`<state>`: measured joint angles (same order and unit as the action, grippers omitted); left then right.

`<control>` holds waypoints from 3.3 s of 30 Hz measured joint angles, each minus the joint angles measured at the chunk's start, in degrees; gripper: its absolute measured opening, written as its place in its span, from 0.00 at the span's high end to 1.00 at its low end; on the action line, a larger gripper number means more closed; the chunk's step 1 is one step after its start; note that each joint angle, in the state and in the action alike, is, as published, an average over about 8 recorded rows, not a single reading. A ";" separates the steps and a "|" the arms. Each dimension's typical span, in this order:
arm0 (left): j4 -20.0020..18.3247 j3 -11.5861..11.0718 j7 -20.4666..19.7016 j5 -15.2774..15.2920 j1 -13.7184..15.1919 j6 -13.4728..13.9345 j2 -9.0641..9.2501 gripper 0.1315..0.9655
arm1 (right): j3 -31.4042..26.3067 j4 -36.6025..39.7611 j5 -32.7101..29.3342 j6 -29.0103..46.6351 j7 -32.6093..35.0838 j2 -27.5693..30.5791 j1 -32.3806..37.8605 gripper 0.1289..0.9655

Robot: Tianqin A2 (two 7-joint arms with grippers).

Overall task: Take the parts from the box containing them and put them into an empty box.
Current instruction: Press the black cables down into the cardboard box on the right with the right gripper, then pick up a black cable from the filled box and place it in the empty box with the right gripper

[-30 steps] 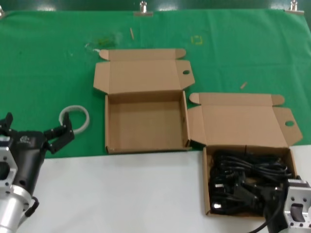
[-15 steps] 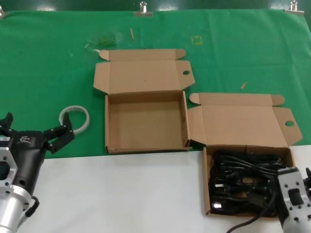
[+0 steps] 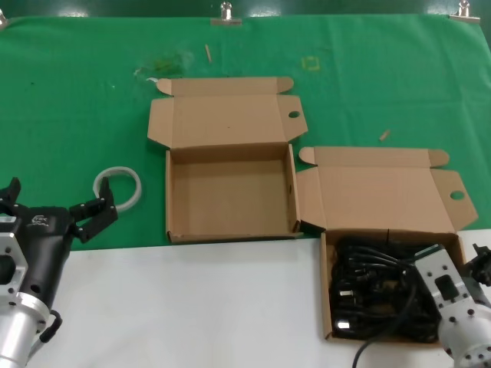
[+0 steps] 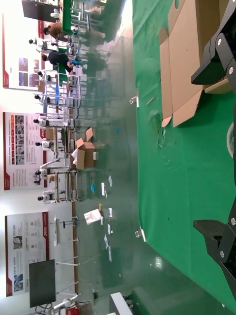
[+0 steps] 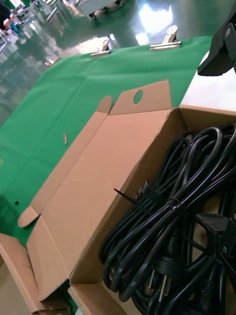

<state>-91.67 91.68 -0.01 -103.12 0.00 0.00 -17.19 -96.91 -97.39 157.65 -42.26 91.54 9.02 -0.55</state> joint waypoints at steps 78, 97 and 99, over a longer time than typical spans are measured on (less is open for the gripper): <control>0.00 0.00 -0.02 0.01 0.00 0.00 0.00 0.00 | -1.00 2.64 0.08 -1.22 3.22 -1.76 2.92 0.91; 0.00 0.00 -0.02 0.01 0.00 0.00 0.00 0.00 | -4.57 -12.81 0.08 -12.78 5.99 -1.75 1.81 0.93; 0.00 0.00 -0.02 0.01 0.00 0.00 0.00 0.00 | -5.61 -12.85 0.08 -13.02 5.95 -1.75 2.92 0.93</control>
<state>-91.67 91.68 -0.02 -103.11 0.00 0.00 -17.19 -102.52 -110.24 157.74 -55.28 97.50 7.27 2.36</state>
